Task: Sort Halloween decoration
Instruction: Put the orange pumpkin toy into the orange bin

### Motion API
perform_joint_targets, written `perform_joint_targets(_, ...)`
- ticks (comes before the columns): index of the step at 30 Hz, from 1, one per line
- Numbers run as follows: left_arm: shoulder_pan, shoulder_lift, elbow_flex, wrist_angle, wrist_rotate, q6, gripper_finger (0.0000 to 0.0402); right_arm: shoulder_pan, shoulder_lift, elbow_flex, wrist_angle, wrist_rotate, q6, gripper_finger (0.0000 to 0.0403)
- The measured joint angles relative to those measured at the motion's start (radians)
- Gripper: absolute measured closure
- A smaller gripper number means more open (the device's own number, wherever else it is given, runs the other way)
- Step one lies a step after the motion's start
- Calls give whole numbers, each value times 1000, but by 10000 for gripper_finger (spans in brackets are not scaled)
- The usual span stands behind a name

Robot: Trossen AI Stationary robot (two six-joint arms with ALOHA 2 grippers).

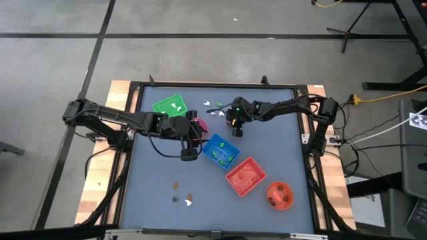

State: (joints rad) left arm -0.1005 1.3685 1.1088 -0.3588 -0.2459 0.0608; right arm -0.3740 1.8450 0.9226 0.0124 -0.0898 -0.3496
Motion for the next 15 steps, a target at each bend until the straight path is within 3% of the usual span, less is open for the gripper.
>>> perform_joint_targets(15,0,0,-1,0,0,0,261,0,-20,-1,-25,-18,1,311)
